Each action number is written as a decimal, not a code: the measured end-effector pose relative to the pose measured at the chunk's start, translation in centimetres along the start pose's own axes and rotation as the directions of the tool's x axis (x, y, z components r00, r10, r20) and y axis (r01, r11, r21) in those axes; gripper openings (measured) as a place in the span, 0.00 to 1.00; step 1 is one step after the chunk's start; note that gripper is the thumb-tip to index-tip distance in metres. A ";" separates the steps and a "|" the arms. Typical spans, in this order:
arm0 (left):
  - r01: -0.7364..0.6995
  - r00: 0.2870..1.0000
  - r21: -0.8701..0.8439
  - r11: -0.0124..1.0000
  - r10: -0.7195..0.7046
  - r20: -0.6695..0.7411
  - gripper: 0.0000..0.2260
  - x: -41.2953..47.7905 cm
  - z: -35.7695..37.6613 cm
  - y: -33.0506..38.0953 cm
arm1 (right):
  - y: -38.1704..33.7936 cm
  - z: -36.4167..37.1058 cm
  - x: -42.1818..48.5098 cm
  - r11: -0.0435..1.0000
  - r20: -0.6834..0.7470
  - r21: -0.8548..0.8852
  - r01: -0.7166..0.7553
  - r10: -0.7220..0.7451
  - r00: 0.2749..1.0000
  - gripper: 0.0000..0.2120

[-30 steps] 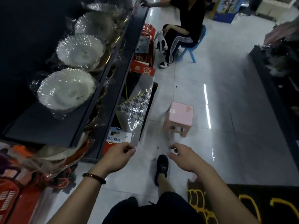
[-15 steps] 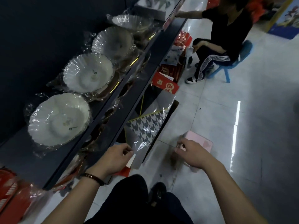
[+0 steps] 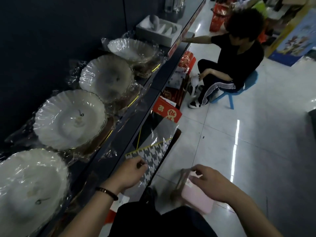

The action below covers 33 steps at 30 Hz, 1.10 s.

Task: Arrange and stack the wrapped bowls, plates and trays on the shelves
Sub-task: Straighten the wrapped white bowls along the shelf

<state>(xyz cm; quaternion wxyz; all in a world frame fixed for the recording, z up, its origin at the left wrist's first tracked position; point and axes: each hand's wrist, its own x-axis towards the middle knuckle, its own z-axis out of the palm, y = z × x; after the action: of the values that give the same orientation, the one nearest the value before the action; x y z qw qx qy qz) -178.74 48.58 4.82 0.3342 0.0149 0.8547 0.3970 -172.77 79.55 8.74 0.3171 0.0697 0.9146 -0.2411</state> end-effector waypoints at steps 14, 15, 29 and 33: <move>0.012 0.992 -0.100 0.995 -0.025 -0.127 0.05 6.9 -4.6 2.9 | -5.6 -9.2 11.2 0.973 -0.063 0.145 0.177 -0.170 0.983 0.13; 0.015 0.991 -0.106 0.994 -0.029 -0.134 0.05 7.2 -4.9 3.2 | -5.9 -9.9 12.2 0.974 -0.061 0.115 0.195 -0.189 0.980 0.14; 0.087 0.828 -0.263 0.961 -0.216 -0.517 0.04 12.3 -11.0 10.8 | -15.3 -22.9 27.8 0.781 0.013 0.035 0.624 -0.625 0.781 0.06; 0.066 0.760 -0.327 0.943 -0.260 -0.595 0.04 13.7 -12.3 13.8 | -16.3 -26.6 31.7 0.771 -0.035 0.059 0.634 -0.633 0.773 0.12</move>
<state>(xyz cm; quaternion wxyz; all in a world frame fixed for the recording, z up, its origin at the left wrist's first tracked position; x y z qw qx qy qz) -199.85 53.77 12.36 0.0606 -0.2425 0.8480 0.4674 -216.89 77.35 13.90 0.2088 -0.2300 0.8781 -0.3640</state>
